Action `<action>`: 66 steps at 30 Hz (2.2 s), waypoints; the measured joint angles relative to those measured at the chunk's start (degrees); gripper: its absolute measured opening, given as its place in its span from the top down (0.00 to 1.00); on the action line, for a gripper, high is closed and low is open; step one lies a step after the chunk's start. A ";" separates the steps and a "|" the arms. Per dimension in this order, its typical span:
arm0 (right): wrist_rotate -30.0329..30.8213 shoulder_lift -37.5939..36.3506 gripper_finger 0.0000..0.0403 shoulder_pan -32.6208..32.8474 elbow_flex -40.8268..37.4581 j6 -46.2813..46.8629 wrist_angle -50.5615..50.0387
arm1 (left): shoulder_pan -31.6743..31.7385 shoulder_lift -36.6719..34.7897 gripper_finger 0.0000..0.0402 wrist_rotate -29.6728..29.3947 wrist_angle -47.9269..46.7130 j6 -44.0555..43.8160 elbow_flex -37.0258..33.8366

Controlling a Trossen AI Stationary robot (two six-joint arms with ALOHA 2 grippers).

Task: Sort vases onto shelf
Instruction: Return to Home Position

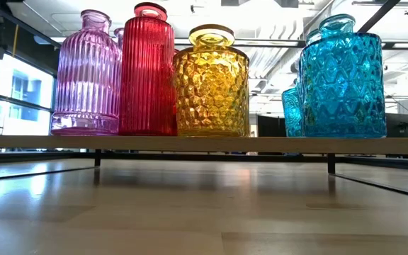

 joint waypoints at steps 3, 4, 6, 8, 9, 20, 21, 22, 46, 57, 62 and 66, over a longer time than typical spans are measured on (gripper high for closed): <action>-1.37 -5.61 1.00 1.49 -5.04 -1.45 0.04 | 0.01 -2.26 1.00 -0.81 3.27 -3.90 -3.88; -1.73 -8.01 1.00 2.14 -7.44 -1.43 0.37 | 0.01 -2.67 1.00 -0.79 4.80 -5.09 -5.35; -3.50 -14.18 1.00 3.70 -13.65 -1.78 3.31 | -0.01 -2.98 1.00 -0.77 6.79 -7.05 -7.96; -5.14 -21.09 1.00 5.38 -20.29 -3.37 8.85 | -0.01 -2.84 1.00 -0.79 8.15 -7.96 -10.11; -6.33 -24.65 1.00 6.19 -23.47 -5.09 12.72 | -0.01 -2.66 1.00 -0.82 8.72 -8.14 -10.98; -10.18 -49.13 1.00 10.22 -47.94 -38.46 54.63 | -0.01 -2.19 1.00 -5.12 10.78 -0.13 -12.70; -10.14 -49.69 1.00 10.22 -48.52 -39.38 54.59 | -0.01 -2.19 1.00 -5.07 10.76 0.33 -12.70; -9.79 -50.03 1.00 10.22 -48.96 -39.76 54.34 | -0.01 -2.19 1.00 -4.76 10.78 0.87 -12.70; -11.45 -48.31 1.00 10.20 -49.72 -41.35 47.70 | -0.01 -2.21 1.00 -4.71 9.60 9.47 -12.70; -13.33 -46.03 1.00 10.20 -49.70 -45.99 49.70 | -0.01 -2.21 1.00 -8.00 9.60 11.82 -12.68; -14.22 -45.99 1.00 10.18 -49.61 -49.29 57.92 | -0.01 -2.21 1.00 -11.05 9.01 10.06 -12.66; -10.79 -45.99 1.00 10.16 -49.59 -49.90 58.42 | -0.01 -2.21 1.00 -13.32 8.54 7.60 -12.66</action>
